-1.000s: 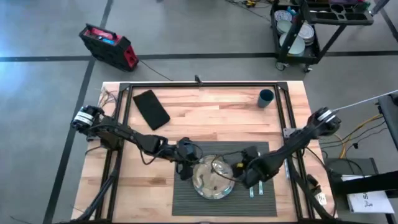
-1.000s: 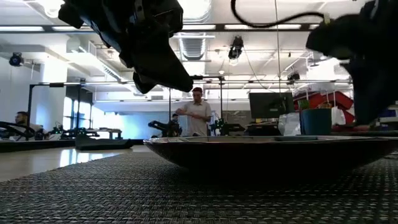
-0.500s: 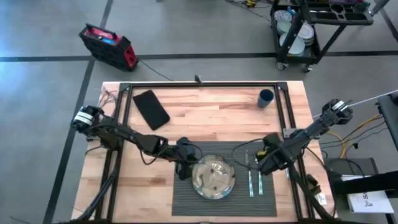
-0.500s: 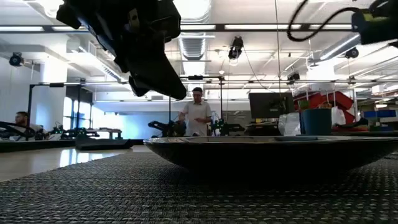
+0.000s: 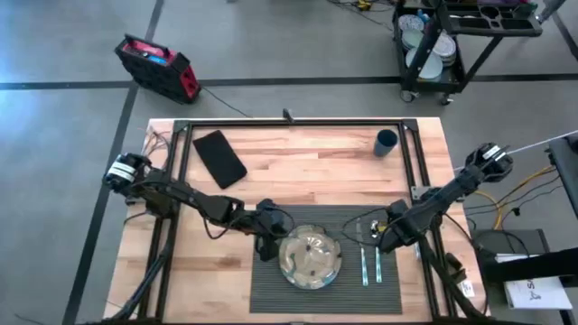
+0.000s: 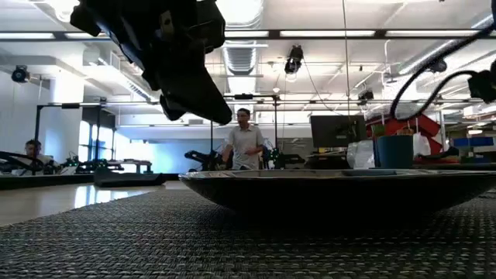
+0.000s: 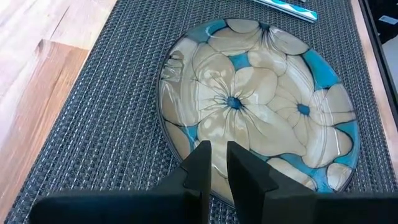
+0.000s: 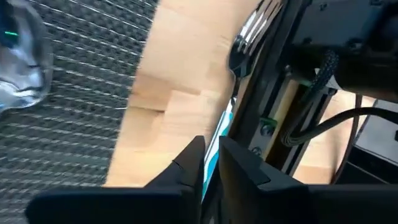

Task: Set table place
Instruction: Move the blue fork to the top left of the table

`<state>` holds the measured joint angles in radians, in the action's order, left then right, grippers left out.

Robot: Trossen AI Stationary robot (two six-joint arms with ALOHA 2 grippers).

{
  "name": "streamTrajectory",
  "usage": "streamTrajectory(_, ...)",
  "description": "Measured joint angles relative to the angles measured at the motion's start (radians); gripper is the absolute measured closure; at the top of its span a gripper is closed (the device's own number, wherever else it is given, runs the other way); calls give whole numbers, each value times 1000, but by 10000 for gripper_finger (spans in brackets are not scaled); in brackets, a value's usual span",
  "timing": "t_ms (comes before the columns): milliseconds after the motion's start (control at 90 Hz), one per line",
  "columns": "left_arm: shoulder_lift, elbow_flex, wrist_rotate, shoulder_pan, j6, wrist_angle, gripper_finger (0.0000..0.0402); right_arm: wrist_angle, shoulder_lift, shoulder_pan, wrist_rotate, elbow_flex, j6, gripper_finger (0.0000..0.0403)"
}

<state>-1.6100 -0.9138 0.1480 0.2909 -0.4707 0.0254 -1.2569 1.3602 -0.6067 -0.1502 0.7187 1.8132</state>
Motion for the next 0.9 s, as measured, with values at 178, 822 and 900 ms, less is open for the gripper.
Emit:
streamTrajectory(178,0,0,0,0,-9,-1,366,1,2,0,27,0,34,306)
streamTrajectory(822,0,0,0,0,-18,-2,366,165,100,-75,-68,-86,491,391)
streamTrajectory(900,0,0,0,0,-18,-1,366,190,138,-82,-69,-87,490,397)
